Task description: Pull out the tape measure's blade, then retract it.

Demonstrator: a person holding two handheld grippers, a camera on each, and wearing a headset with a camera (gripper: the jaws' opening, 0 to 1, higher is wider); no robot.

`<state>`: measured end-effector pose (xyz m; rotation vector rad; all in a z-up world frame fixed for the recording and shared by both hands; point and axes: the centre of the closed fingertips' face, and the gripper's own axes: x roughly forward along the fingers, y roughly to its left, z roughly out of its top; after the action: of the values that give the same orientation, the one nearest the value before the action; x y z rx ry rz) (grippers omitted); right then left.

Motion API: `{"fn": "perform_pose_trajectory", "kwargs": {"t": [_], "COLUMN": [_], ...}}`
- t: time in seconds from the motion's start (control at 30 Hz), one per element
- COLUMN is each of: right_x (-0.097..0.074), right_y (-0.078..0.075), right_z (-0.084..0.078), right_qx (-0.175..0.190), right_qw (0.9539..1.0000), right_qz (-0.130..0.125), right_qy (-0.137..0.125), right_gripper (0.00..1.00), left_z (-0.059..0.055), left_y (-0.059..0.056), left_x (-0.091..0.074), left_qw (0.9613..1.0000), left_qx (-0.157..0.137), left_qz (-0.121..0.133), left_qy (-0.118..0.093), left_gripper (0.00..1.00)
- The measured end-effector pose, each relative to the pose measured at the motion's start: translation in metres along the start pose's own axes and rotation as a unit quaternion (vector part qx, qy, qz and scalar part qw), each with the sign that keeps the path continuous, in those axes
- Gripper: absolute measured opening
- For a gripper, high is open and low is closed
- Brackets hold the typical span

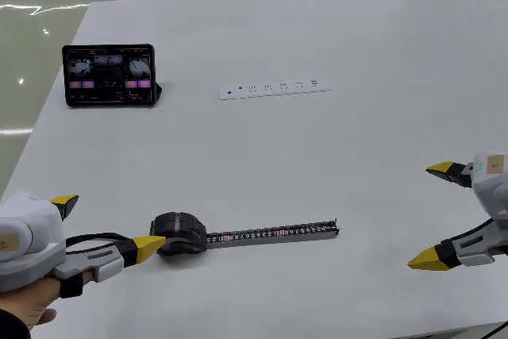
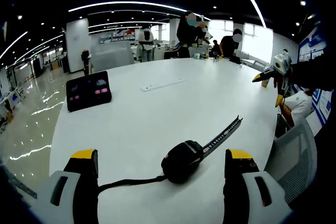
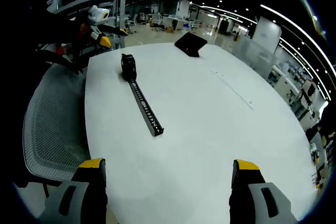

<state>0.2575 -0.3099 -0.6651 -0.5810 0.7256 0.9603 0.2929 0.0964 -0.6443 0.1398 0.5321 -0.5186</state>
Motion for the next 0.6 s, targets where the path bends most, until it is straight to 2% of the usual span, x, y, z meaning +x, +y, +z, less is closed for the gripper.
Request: {"fn": "perform_pose_trajectory", "kwargs": {"t": [0.13, 0.23, 0.33, 0.43, 0.6], "right_x": [0.008, 0.017, 0.027, 0.038, 0.055], "right_y": [0.001, 0.002, 0.000, -0.002, -0.005], "right_z": [0.003, 0.006, 0.006, 0.010, 0.018], "right_qx": [-0.011, -0.032, -0.039, -0.042, -0.056], "right_qw": [0.9998, 0.9991, 0.9986, 0.9981, 0.9967], "right_qz": [0.012, 0.025, 0.029, 0.037, 0.049], "right_qy": [0.010, 0.009, 0.021, 0.025, 0.033], "right_gripper": [0.99, 0.99, 0.99, 0.99, 0.99], "left_z": [-0.008, -0.014, -0.017, -0.016, -0.017], "left_y": [-0.003, -0.006, -0.008, -0.013, -0.022], "left_x": [0.007, 0.013, 0.020, 0.030, 0.044], "left_qw": [1.0000, 0.9997, 0.9992, 0.9986, 0.9988], "left_qx": [-0.004, -0.014, -0.030, -0.044, -0.030], "left_qz": [0.005, 0.012, 0.022, 0.029, 0.039], "left_qy": [0.006, 0.013, 0.014, 0.006, 0.007], "left_gripper": [0.99, 0.99, 0.97, 0.98, 0.99]}}
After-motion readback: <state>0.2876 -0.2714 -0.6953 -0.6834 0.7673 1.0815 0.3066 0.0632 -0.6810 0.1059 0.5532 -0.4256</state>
